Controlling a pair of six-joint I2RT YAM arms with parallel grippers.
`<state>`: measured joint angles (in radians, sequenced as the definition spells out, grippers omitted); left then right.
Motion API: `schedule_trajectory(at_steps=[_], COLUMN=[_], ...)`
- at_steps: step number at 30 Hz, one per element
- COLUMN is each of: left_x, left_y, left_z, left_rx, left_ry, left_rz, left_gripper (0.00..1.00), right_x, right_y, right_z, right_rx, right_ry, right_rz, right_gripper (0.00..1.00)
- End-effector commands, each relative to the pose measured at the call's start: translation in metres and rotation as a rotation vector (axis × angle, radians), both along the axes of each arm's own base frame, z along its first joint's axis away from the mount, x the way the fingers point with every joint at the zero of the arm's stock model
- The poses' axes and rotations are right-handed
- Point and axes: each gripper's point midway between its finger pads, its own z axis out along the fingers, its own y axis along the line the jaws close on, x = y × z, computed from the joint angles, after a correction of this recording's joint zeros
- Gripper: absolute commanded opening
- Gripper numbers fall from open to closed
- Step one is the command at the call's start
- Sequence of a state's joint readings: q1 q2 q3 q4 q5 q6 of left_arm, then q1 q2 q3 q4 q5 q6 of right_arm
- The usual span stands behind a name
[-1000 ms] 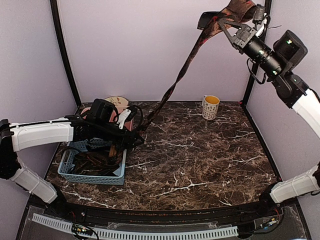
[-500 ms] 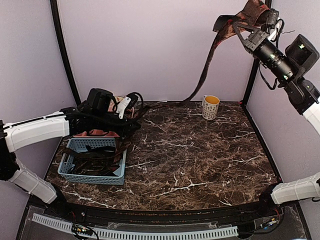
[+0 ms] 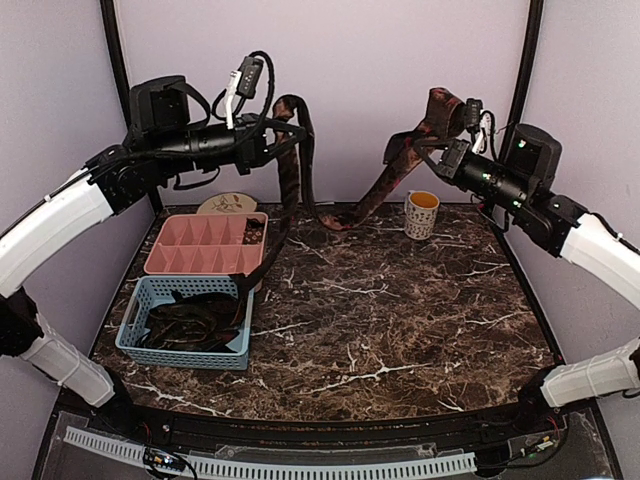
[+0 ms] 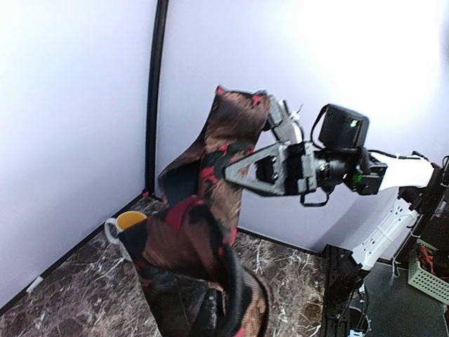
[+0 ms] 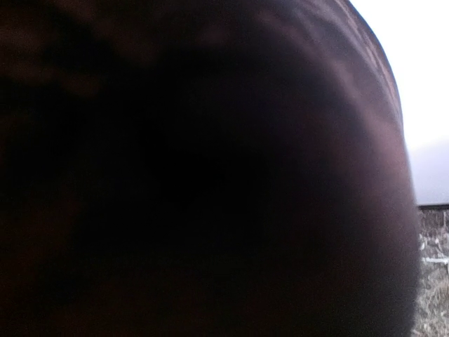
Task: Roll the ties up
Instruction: Pick up the tie from the storage box, then put down the tie at the center of the board.
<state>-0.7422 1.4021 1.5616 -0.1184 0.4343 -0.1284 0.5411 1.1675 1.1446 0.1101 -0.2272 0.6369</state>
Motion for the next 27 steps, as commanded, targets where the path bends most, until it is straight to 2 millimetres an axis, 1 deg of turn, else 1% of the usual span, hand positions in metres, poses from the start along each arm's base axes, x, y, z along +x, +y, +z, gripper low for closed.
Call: schedule_trajectory(at_steps=[1,3,5,7,9,12,15,16,18,20,21,22,23,24,27], left_x=[-0.014,-0.017,-0.026,-0.034,-0.042,-0.048,-0.055,-0.056,-0.053,-0.044,-0.043,-0.039,-0.035,-0.031,-0.026], left_y=[-0.039,-0.058,-0.079,-0.099,-0.118,-0.143,-0.156,-0.157,-0.156,-0.152,-0.145,-0.140,-0.135,-0.126,-0.088], left_z=[0.011,0.011,0.014,0.023,0.037,0.053,0.069,0.074,0.074,0.065,0.061,0.050,0.025,0.006,-0.047], left_rx=[-0.026,-0.022,-0.020,-0.030,-0.050,-0.085,-0.134,-0.153,-0.153,-0.124,-0.111,-0.089,-0.050,-0.023,0.016], left_ry=[-0.012,-0.015,-0.035,-0.065,-0.093,-0.106,-0.128,-0.137,-0.143,-0.138,-0.128,-0.105,-0.061,-0.027,0.086], left_rz=[-0.126,-0.162,-0.202,-0.234,-0.274,-0.327,-0.369,-0.373,-0.355,-0.295,-0.270,-0.248,-0.228,-0.198,-0.113], left_gripper=[0.00,0.00,0.00,0.00,0.00,0.00,0.00,0.00,0.00,0.00,0.00,0.00,0.00,0.00,0.00], right_x=[-0.005,-0.004,-0.002,-0.003,-0.002,0.000,-0.001,-0.001,-0.002,-0.002,-0.002,-0.003,-0.002,-0.002,-0.006], right_y=[-0.022,-0.035,-0.048,-0.060,-0.067,-0.079,-0.092,-0.096,-0.104,-0.111,-0.113,-0.115,-0.116,-0.118,-0.126], right_z=[0.003,-0.005,-0.015,-0.023,-0.033,-0.048,-0.054,-0.054,-0.054,-0.056,-0.058,-0.062,-0.068,-0.078,-0.124], right_rx=[0.012,-0.002,-0.016,-0.019,-0.018,-0.022,-0.019,-0.017,-0.019,-0.030,-0.039,-0.053,-0.076,-0.104,-0.194], right_ry=[-0.028,-0.008,0.022,0.044,0.067,0.109,0.128,0.129,0.134,0.143,0.148,0.158,0.173,0.207,0.353], right_rz=[-0.076,-0.127,-0.176,-0.217,-0.242,-0.285,-0.327,-0.341,-0.368,-0.398,-0.409,-0.416,-0.422,-0.432,-0.464], right_gripper=[0.00,0.00,0.00,0.00,0.00,0.00,0.00,0.00,0.00,0.00,0.00,0.00,0.00,0.00,0.00])
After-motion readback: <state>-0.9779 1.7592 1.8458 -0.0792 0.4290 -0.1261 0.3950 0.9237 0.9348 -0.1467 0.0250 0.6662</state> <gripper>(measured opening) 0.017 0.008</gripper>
